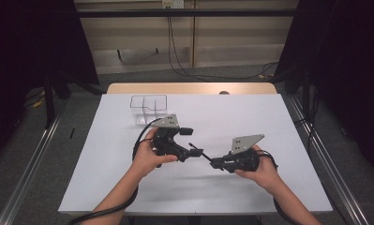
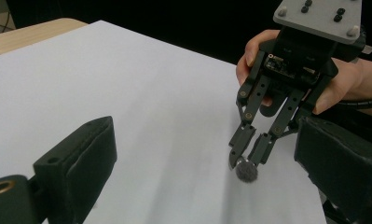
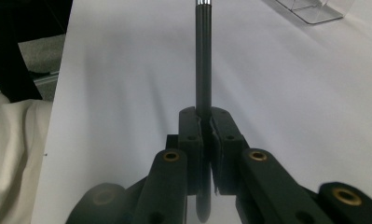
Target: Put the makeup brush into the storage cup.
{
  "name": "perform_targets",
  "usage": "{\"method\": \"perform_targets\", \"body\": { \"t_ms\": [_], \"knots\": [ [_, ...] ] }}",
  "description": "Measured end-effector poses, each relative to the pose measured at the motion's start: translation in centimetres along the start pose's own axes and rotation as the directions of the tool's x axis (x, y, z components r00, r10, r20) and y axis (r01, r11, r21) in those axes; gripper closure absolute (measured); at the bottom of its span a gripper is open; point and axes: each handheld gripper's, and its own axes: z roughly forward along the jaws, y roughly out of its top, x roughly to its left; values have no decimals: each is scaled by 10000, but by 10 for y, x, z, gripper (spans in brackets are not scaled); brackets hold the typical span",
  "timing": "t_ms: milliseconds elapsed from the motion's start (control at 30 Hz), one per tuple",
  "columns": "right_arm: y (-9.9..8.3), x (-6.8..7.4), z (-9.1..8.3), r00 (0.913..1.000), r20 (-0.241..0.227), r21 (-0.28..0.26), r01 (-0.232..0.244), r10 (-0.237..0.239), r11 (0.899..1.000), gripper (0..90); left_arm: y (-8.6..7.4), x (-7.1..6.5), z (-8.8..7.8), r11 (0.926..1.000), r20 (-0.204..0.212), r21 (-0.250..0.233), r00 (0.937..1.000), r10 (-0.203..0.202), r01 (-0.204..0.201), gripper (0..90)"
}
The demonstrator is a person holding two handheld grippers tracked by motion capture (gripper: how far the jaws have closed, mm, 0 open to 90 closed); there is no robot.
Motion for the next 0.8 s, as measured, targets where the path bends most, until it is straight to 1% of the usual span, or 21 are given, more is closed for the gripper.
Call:
{"method": "perform_targets", "body": {
  "t_ms": [33, 100, 200, 267, 300, 333, 500, 600, 633, 800],
  "knots": [
    [0, 0, 0, 10000, 11, -62, -44, 44, 10000, 845, 0, 0, 0, 10000, -106, -31, 9999, 64, -65, 56],
    [0, 0, 0, 9999, 81, -249, -147, 149, 9996, 845, 0, -1, 0, 10000, -28, -78, 10000, -18, 18, 58],
    [1, -1, 0, 9992, 170, -542, -340, 350, 9979, 845, 1, -1, 0, 9999, -43, -115, 10000, 23, -24, 62],
    [2, -1, 0, 9984, 230, -850, -496, 517, 9951, 845, 1, -1, 0, 9999, 41, -130, 10000, -26, 26, 66],
    [2, -1, 0, 9982, 261, -917, -522, 548, 9944, 845, 0, -1, 0, 9998, -21, -177, 10000, 18, -18, 65],
    [2, -1, 0, 9978, 297, -997, -557, 589, 9935, 845, 0, -1, 0, 9998, 9, -181, 10000, -26, 26, 67],
    [3, -2, -1, 9971, 374, -1252, -613, 665, 9902, 845, 0, -1, 1, 9995, 56, -295, 10000, -77, 79, 69],
    [3, -1, 0, 9964, 459, -1362, -642, 710, 9886, 844, 0, -2, 2, 9995, 68, -328, 10000, -45, 47, 68],
    [4, -1, 0, 9960, 447, -1442, -704, 776, 9870, 845, 0, -2, 2, 9994, 82, -339, 10000, -51, 54, 68],
    [5, 0, 2, 9957, 462, -1618, -718, 802, 9842, 845, 0, -2, 2, 9994, 105, -347, 9999, 8, -4, 67]
  ]
}}
